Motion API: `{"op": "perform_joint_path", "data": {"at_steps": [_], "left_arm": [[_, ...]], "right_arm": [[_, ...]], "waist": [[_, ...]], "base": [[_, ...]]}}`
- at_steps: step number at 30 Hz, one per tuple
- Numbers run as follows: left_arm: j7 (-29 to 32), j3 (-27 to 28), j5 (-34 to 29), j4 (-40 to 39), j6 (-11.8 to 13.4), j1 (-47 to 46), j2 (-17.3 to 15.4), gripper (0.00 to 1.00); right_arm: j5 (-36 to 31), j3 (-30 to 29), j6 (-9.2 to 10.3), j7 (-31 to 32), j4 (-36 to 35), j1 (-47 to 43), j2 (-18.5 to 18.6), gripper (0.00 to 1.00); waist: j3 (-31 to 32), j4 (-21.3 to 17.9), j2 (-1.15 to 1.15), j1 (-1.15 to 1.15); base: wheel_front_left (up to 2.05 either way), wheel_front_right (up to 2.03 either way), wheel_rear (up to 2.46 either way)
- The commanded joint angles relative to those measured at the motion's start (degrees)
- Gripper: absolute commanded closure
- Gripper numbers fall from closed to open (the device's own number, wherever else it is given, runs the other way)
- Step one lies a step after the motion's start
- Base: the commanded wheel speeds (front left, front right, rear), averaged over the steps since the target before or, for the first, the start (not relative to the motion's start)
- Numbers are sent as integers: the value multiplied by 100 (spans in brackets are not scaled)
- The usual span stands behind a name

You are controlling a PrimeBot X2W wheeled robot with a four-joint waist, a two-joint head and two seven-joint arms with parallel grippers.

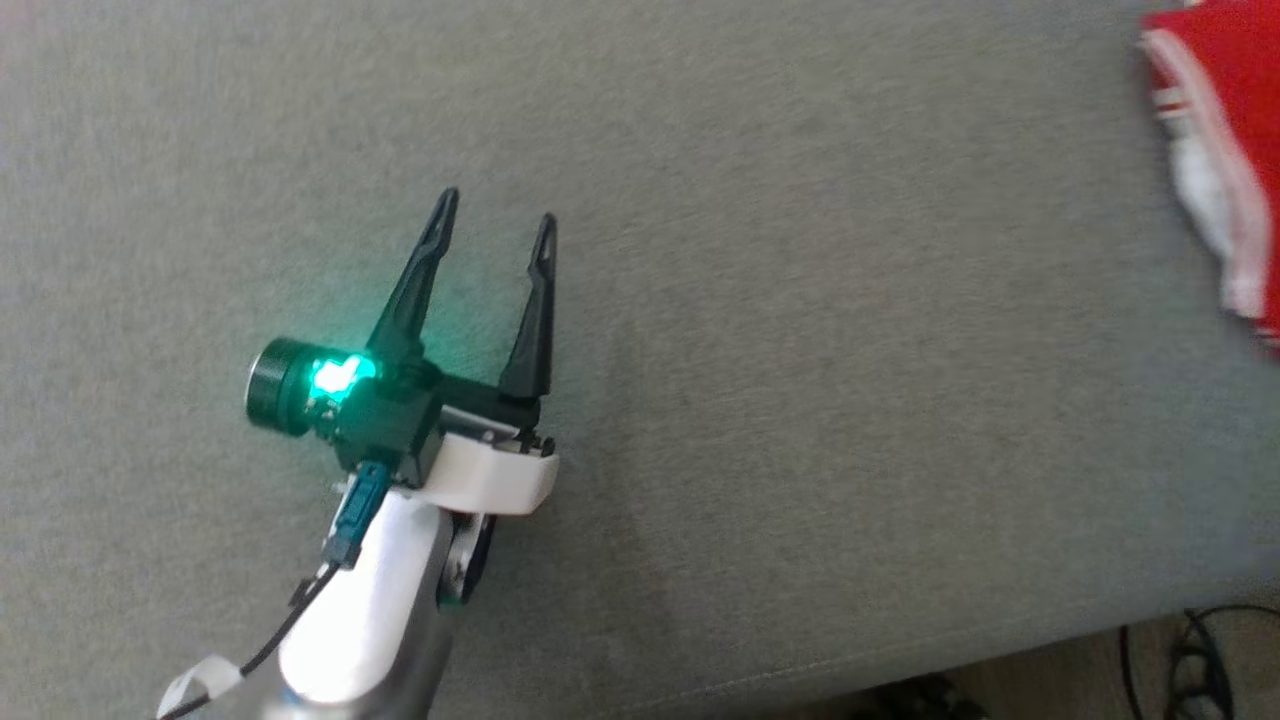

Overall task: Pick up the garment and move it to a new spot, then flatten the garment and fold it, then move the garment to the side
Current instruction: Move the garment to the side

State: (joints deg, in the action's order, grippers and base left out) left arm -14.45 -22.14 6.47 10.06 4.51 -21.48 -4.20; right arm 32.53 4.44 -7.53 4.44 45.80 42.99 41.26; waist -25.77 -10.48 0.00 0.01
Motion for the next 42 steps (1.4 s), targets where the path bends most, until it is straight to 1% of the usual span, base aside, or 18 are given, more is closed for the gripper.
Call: {"op": "perform_joint_path", "data": {"at_steps": [1,3,4,5,6,12,13,14,16,20,22,25,27,30,33,38,41,42], "left_arm": [[-41,105,-80,-152,-8,-122,18,0],[-44,45,-98,-123,3,-206,34,0],[-46,27,-102,-99,8,-242,39,0],[-47,13,-105,-66,11,-272,43,0],[-49,2,-110,-36,15,-299,46,0],[-53,-20,-101,71,23,-323,54,0],[-53,-9,-90,77,26,-295,53,0],[-53,39,-58,80,37,-214,33,0],[-53,106,-26,96,68,-82,-2,0],[-54,274,64,128,157,281,-85,0],[-54,358,109,128,202,472,-127,0],[-54,467,172,135,257,708,-172,0],[-54,536,197,126,302,830,-202,0],[-54,664,251,98,372,987,-246,0],[-54,785,305,82,430,1107,-289,0],[-54,1011,373,73,531,1245,-413,0],[-54,1144,413,61,588,1318,-505,0],[-54,1144,413,61,588,1318,-505,0]], "right_arm": [[-43,-93,4,-65,-5,40,305,100],[-167,-339,4,-60,358,146,404,100],[-225,-447,4,-52,537,195,417,93],[-296,-526,4,-8,722,231,412,43],[-360,-610,4,-7,876,276,397,0],[-973,-1008,4,-278,1699,340,257,0],[-1025,-1086,4,-414,1763,320,196,0],[-1200,-1185,4,-770,1817,216,101,0],[-1355,-1274,4,-1121,1818,92,-59,0],[-1654,-1269,4,-1668,1491,-271,-585,0],[-1808,-1244,4,-1796,1153,-539,-864,0],[-1986,-1217,4,-1885,417,-1051,-1351,0],[-2081,-1215,4,-1910,-194,-1459,-1656,0],[-2220,-1195,4,-1920,-1223,-2076,-2228,0],[-2412,-1162,4,-1789,-2291,-2654,-2745,0],[-2482,-991,4,-1390,-3857,-3396,-3299,0],[-2501,-850,4,-1157,-4496,-3694,-3519,0],[-2501,-850,4,-1157,-4496,-3694,-3519,0]], "waist": [[-351,286,0,-1],[-441,326,0,-1],[-468,336,0,-1],[-481,341,0,-1],[-487,343,0,-1],[-302,308,0,-1],[-225,305,0,-1],[-74,293,0,-1],[127,267,0,-1],[567,212,0,-1],[768,202,0,-1],[1022,247,0,-1],[1137,300,0,-1],[1284,393,0,-1],[1384,532,0,-1],[1510,757,0,-1],[1582,859,0,-1],[1582,859,0,-1]], "base": [[0,0,0],[0,0,0],[0,0,0],[0,0,0],[0,0,0],[0,0,0],[0,0,0],[0,0,0],[0,0,0],[0,0,0],[0,0,0],[0,0,0],[0,0,0],[0,0,0],[0,0,0],[0,0,0],[0,0,0],[0,0,0]]}}
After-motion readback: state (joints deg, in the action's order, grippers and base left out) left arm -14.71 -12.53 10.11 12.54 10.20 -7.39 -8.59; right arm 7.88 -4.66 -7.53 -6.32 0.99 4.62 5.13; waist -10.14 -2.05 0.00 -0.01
